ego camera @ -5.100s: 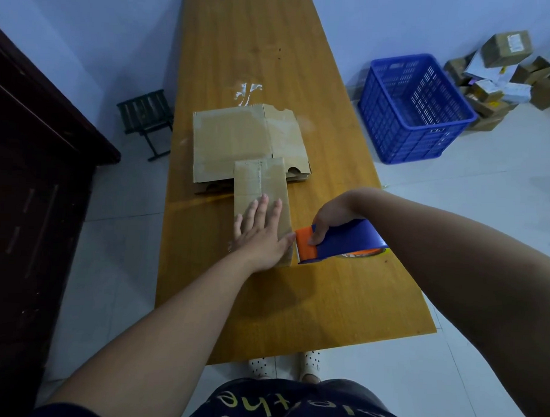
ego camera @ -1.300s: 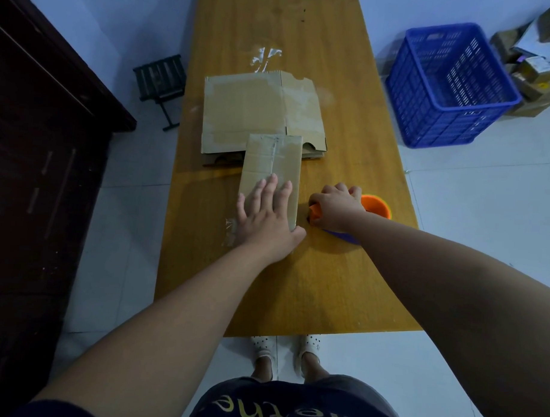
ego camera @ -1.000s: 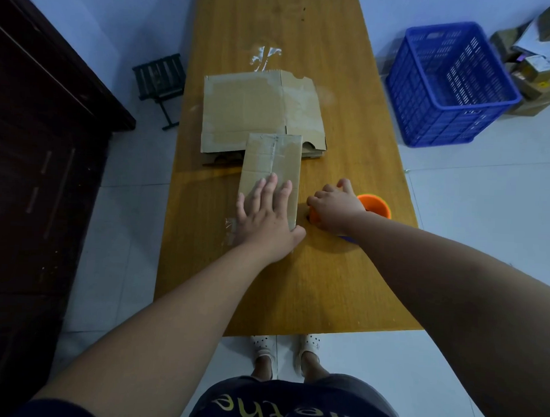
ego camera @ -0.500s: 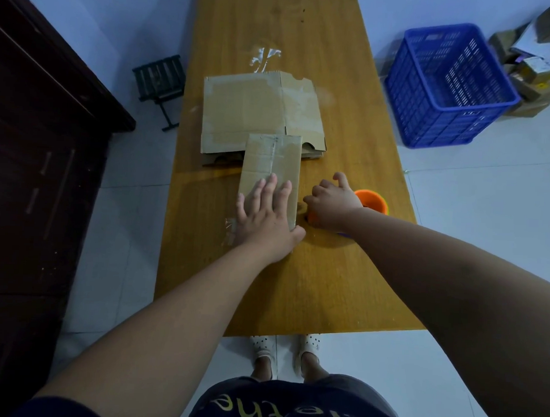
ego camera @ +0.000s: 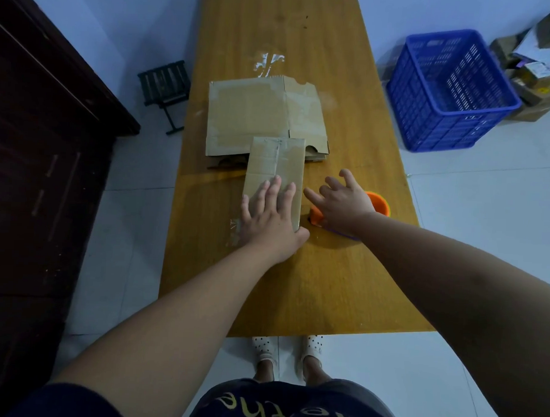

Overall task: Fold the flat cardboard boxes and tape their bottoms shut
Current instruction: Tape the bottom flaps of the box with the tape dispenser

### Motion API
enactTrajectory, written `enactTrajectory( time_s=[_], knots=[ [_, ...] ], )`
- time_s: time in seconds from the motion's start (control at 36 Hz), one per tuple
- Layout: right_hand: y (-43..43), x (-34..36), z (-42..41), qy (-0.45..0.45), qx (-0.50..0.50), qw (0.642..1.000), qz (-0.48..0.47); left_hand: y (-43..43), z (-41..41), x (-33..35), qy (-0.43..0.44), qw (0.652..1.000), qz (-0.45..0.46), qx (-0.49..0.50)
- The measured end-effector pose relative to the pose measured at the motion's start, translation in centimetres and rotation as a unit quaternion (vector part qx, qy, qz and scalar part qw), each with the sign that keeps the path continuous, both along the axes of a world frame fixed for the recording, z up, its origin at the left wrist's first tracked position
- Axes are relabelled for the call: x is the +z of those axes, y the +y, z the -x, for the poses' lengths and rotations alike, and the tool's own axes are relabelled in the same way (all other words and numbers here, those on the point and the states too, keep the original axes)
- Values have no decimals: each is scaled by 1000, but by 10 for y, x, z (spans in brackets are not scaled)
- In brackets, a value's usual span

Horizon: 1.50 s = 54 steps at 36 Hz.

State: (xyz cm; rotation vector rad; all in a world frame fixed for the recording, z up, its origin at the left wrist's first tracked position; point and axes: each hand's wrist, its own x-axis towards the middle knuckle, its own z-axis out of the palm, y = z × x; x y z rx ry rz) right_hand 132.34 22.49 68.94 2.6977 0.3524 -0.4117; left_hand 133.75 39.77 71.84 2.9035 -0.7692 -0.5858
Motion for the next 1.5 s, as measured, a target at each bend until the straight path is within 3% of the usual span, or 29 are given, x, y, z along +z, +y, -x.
enactTrajectory(
  time_s=[0.19,0.31,0.39,0.5,0.56,0.64,0.69,0.78,0.89,0.92,1.0,1.11,1.19,1.33,1.5],
  knots=[
    [1,-4,-1,-14,27,999,-20,0,-1,-1,1,1000,-3,-1],
    [5,1,2,-38,-81,987,-135,1,-1,-1,6,1000,-4,-1],
    [10,2,10,-128,-249,923,-265,1,-1,0,12,1000,1,1],
    [15,-1,20,-237,-429,773,-402,0,-1,-3,5,1000,6,12],
    [19,-1,24,-270,-457,722,-443,-1,-1,-3,1,1000,6,21],
    [30,6,28,-286,-428,692,-506,-3,-2,2,37,998,29,37],
    [39,12,29,-269,-383,706,-532,-4,-6,6,74,993,77,59],
    [51,21,33,-231,-310,760,-523,1,-13,10,99,968,200,116],
    [63,25,40,-175,-233,822,-489,15,-20,16,161,868,387,264],
    [65,25,40,-161,-221,831,-483,22,-21,17,152,857,407,275],
    [71,27,42,-132,-225,853,-452,46,-20,15,63,869,414,264],
    [73,27,41,-169,-205,876,-403,78,-8,8,-27,883,379,275],
    [73,26,36,-162,-145,913,-345,95,4,-2,-43,886,366,280],
    [75,34,31,-154,-104,941,-282,106,14,-6,-46,866,382,319],
    [73,36,27,-130,-111,939,-299,107,24,-7,-57,882,388,263]
  ],
)
